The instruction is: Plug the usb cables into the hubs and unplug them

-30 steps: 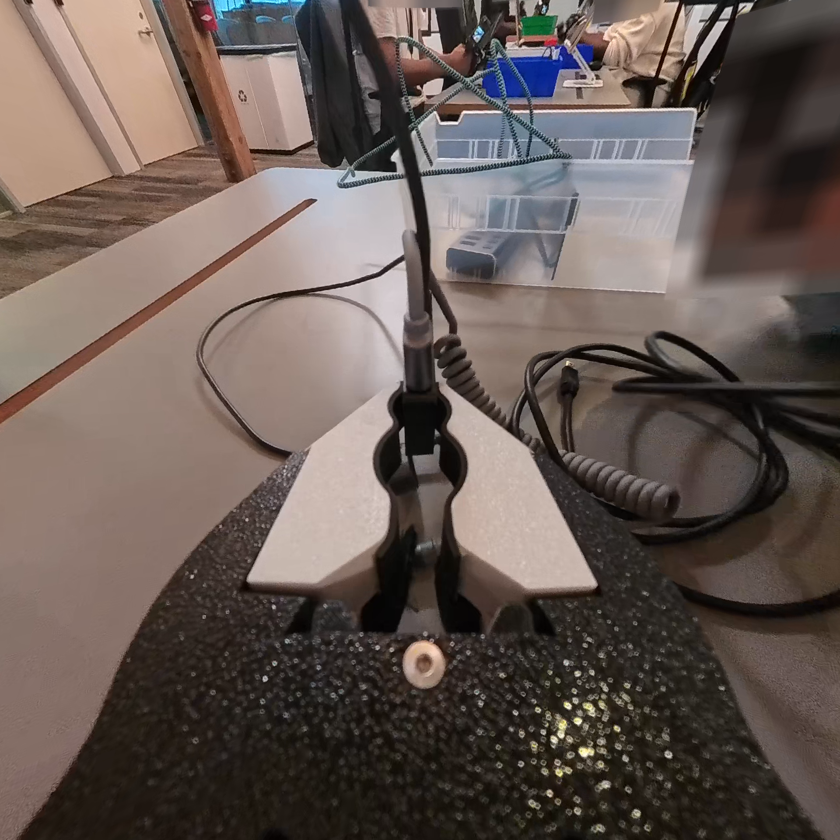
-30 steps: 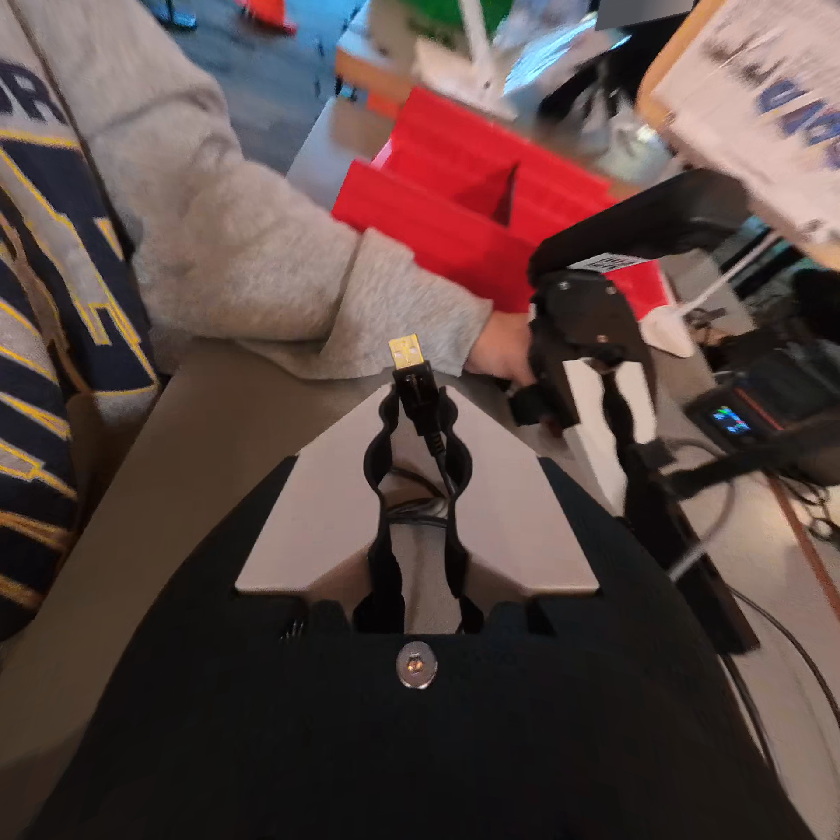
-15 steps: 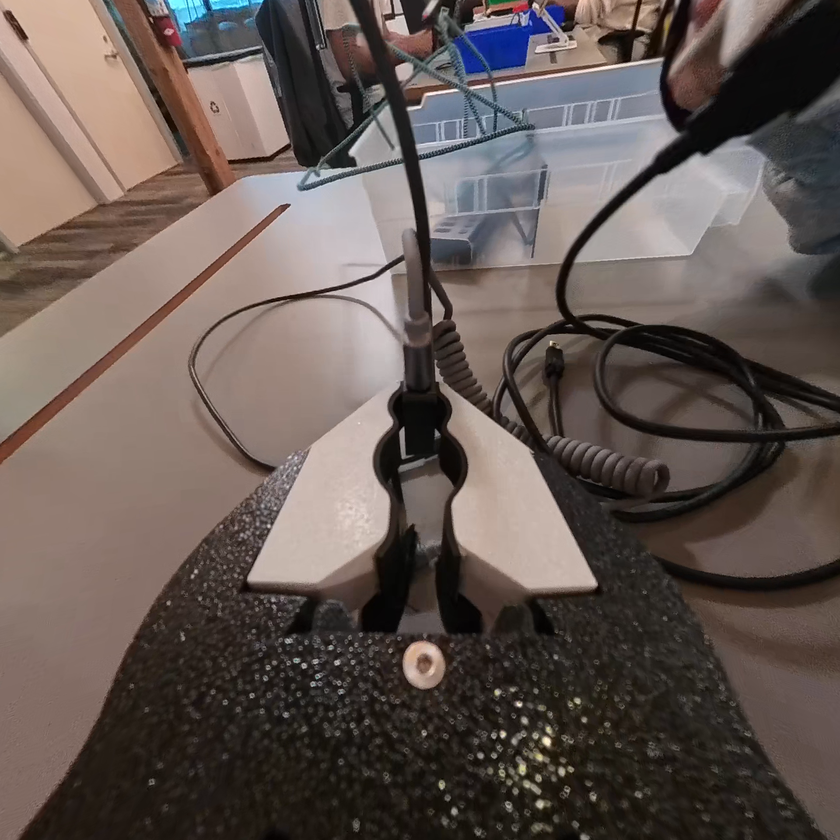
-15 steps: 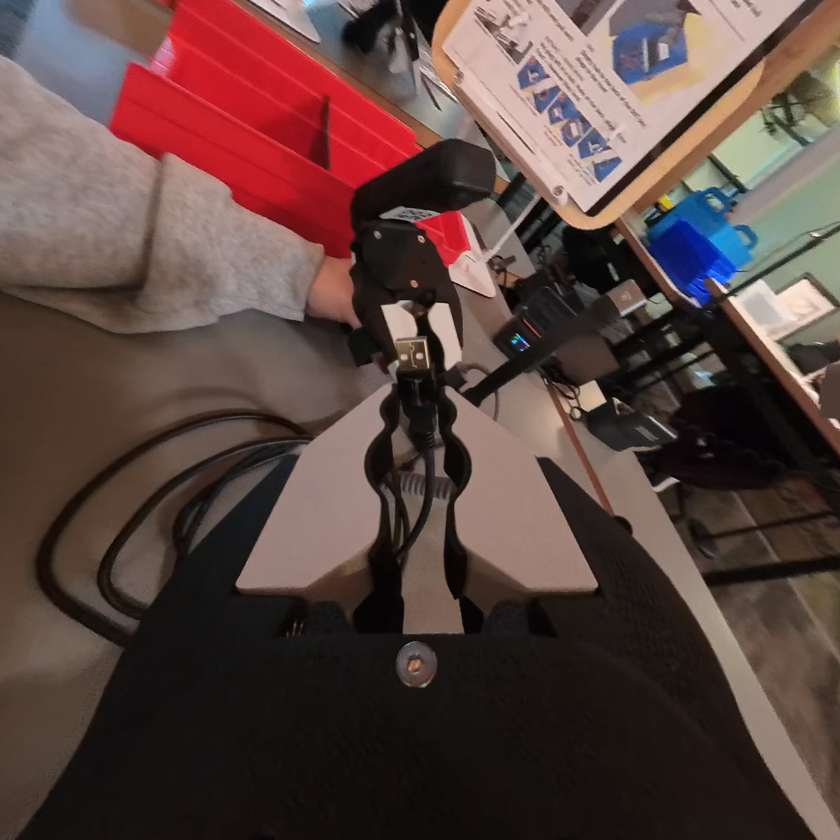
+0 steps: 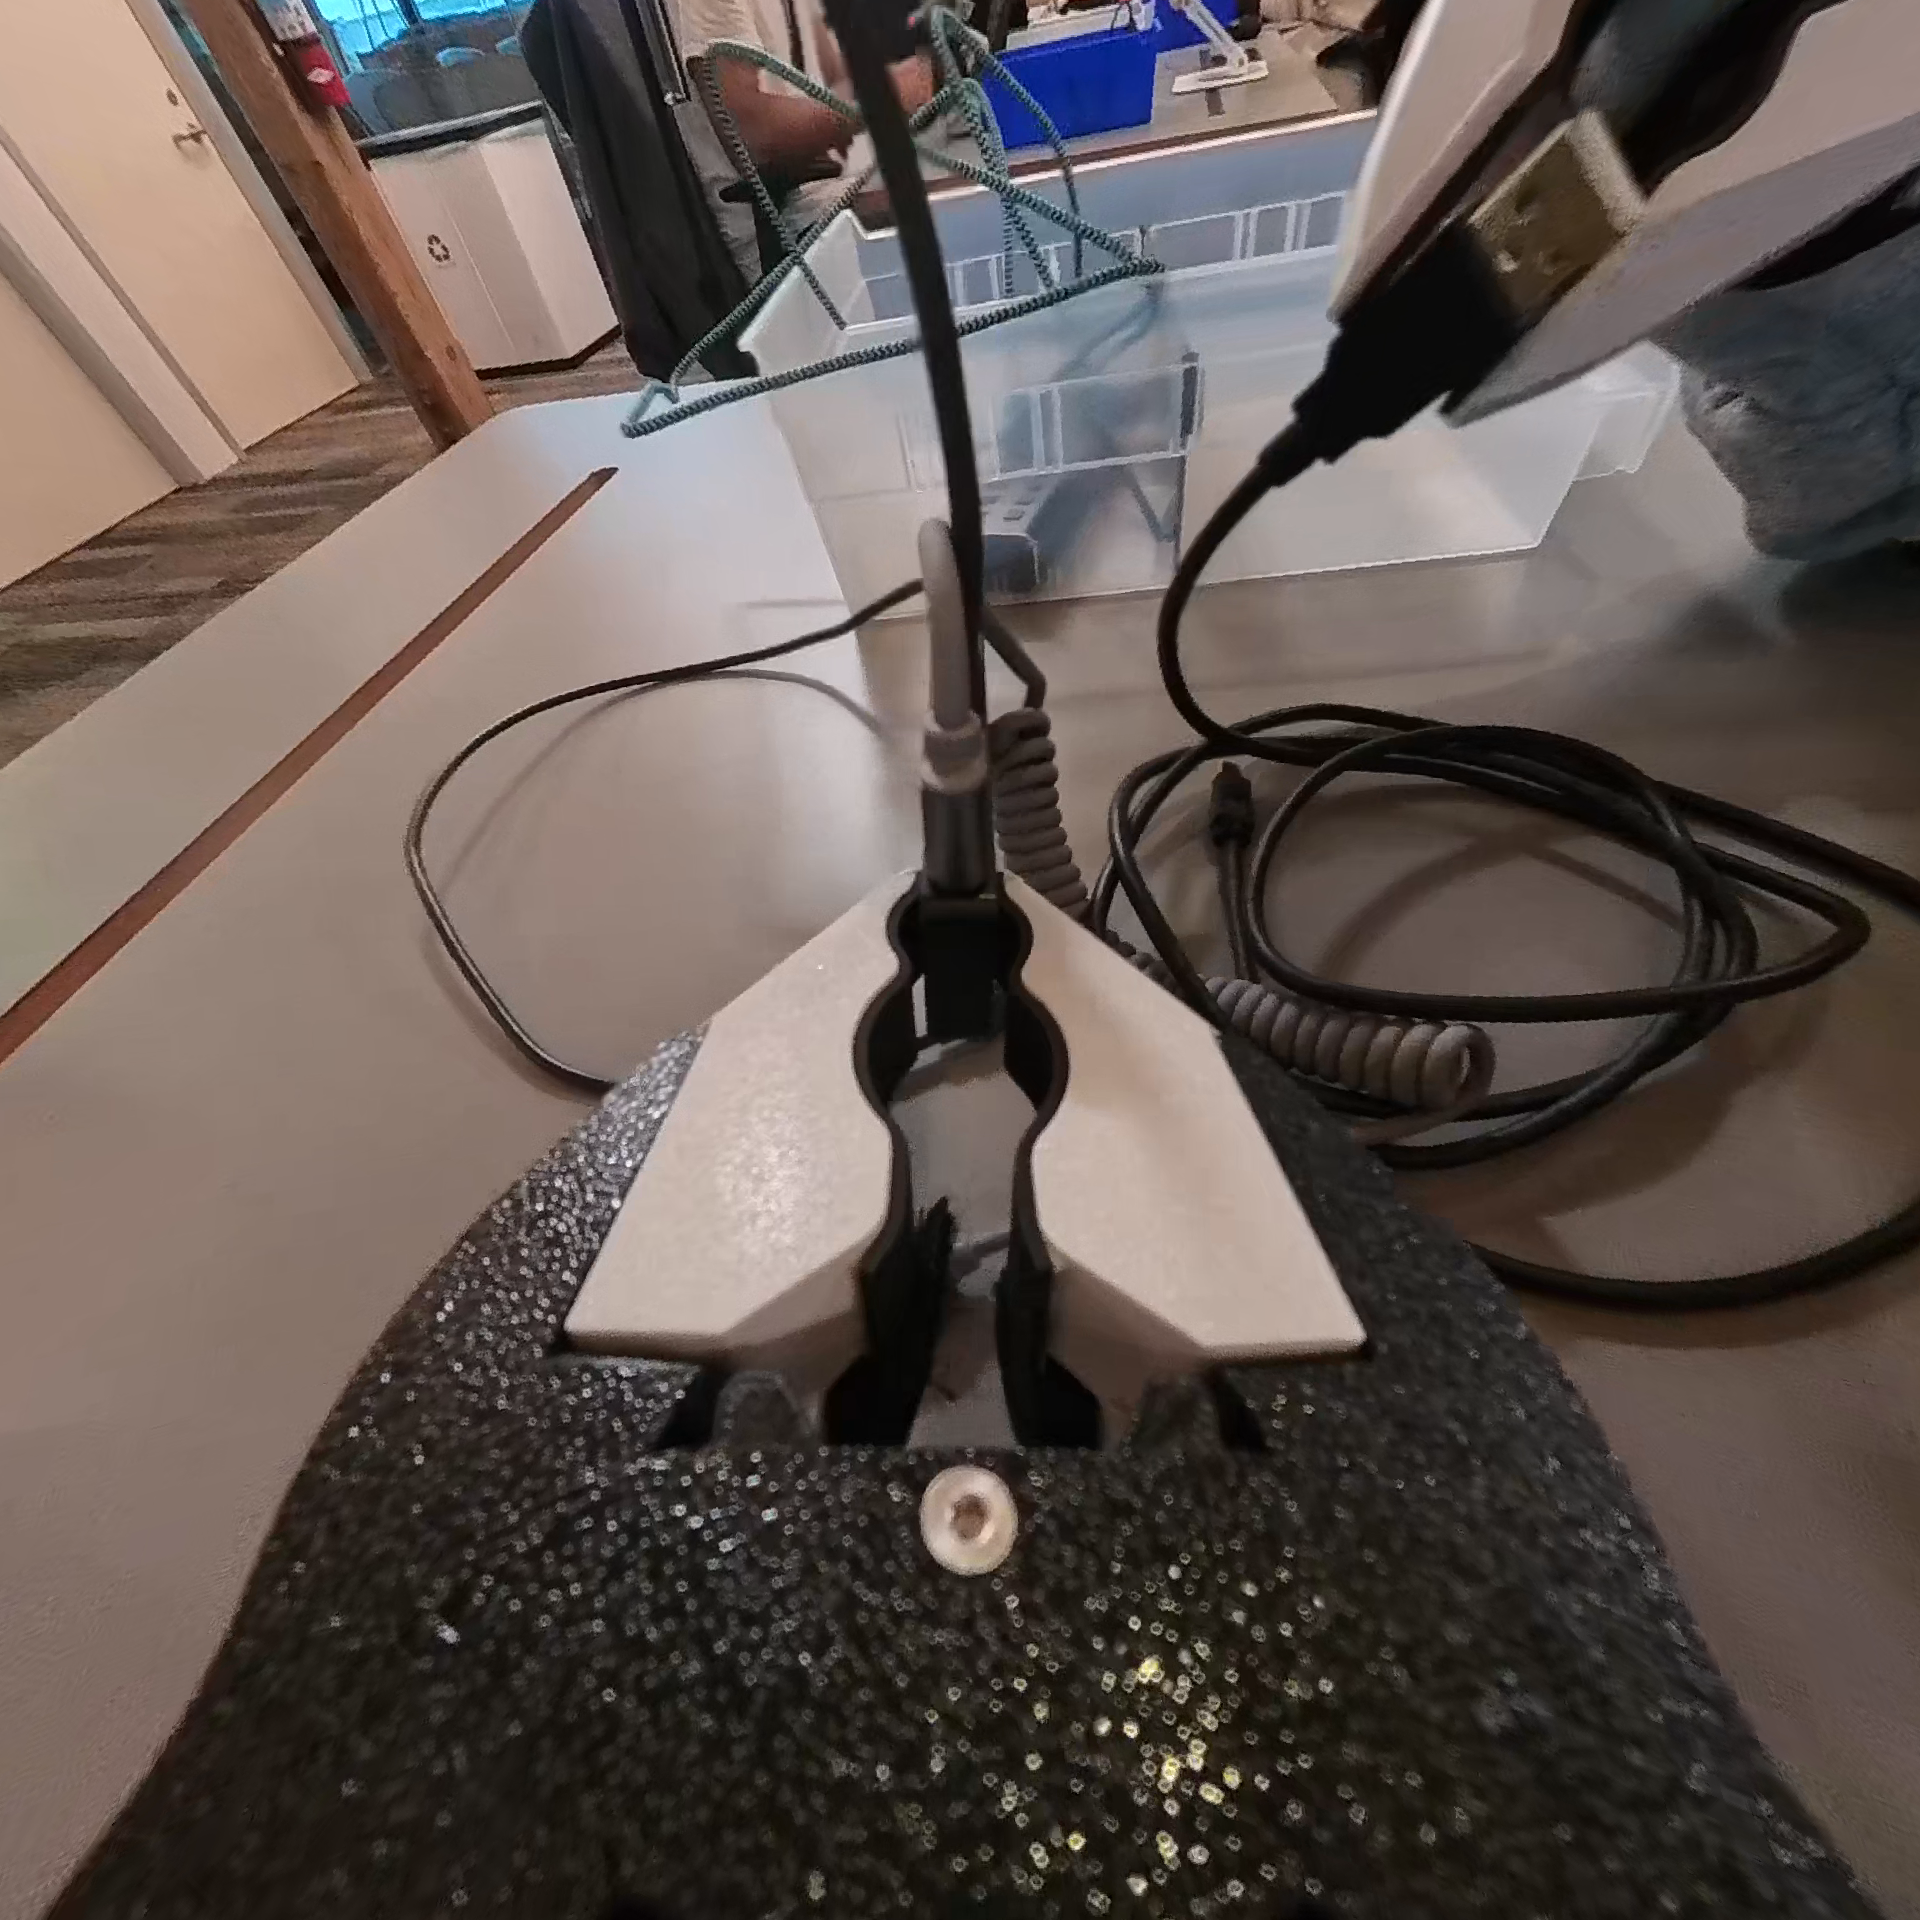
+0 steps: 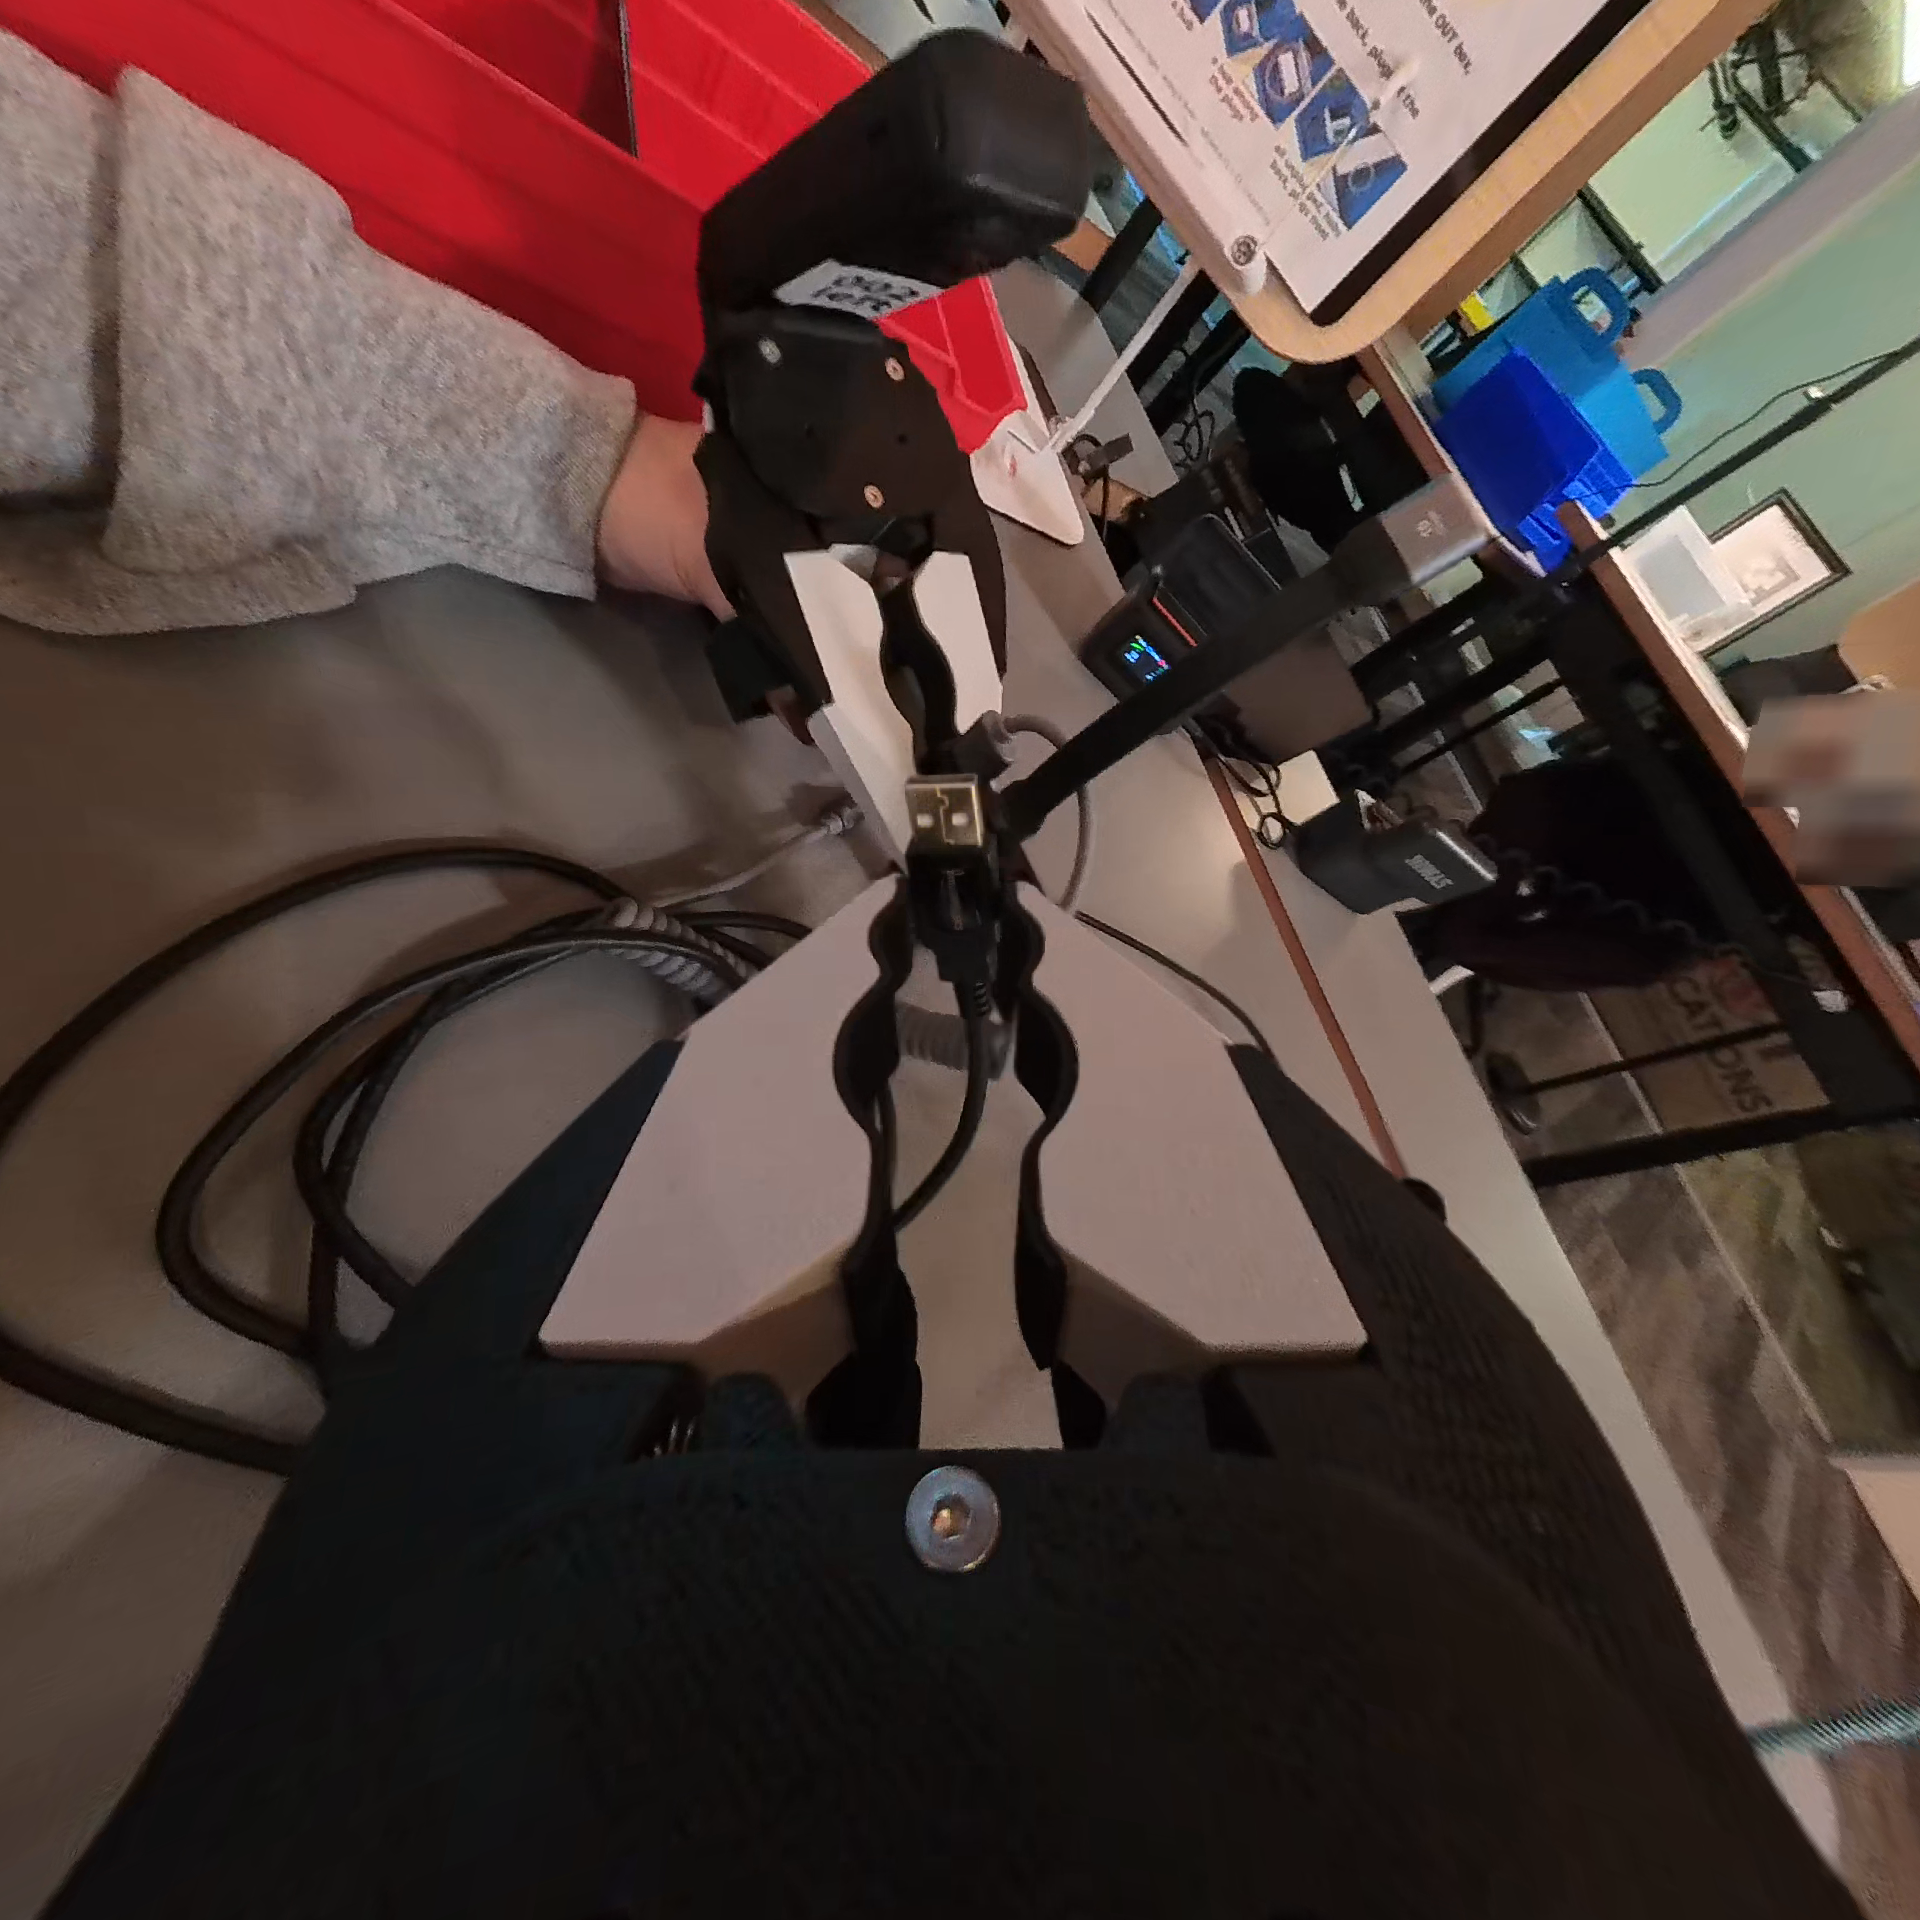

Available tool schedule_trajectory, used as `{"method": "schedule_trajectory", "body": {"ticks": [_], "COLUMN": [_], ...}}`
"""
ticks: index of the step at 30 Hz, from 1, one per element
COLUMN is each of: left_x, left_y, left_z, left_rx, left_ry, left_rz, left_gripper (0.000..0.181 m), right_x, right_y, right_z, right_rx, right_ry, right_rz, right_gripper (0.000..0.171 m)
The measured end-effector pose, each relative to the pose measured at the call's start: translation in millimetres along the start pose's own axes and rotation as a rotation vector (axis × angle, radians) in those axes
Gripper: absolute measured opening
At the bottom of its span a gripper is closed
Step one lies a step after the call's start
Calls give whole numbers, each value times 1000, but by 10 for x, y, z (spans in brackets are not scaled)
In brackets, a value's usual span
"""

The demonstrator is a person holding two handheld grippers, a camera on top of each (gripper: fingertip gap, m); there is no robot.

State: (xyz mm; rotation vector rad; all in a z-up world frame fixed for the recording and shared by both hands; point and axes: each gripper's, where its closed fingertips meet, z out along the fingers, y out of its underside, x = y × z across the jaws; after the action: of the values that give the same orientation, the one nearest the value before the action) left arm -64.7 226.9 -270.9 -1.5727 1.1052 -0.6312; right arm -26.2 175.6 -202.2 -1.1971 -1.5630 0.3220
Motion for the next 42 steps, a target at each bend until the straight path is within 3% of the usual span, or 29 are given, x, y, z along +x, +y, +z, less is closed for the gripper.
{"method": "schedule_trajectory", "body": {"ticks": [5,10,17,24,36,42], "left_x": [53,81,89,97,105,52], "left_y": [35,63,98,124,141,200], "left_z": [6,20,28,40,54,49], "left_rx": [-23,-43,-67,-84,-98,-130], "left_ry": [44,58,61,65,74,45], "left_rz": [-22,-20,-17,-14,-16,-13], "left_gripper": [9,9,9,9,9,9], "right_x": [112,-20,-534,-932,-746,-779], "right_y": [82,104,138,272,287,395], "right_z": [-7,37,210,525,530,678], "right_rx": [-82,-106,-154,-185,-156,-258], "right_ry": [73,-41,-475,-552,-763,-732], "right_rz": [-115,-121,175,81,558,571], "right_gripper": [15,15,17,18,38,37]}}
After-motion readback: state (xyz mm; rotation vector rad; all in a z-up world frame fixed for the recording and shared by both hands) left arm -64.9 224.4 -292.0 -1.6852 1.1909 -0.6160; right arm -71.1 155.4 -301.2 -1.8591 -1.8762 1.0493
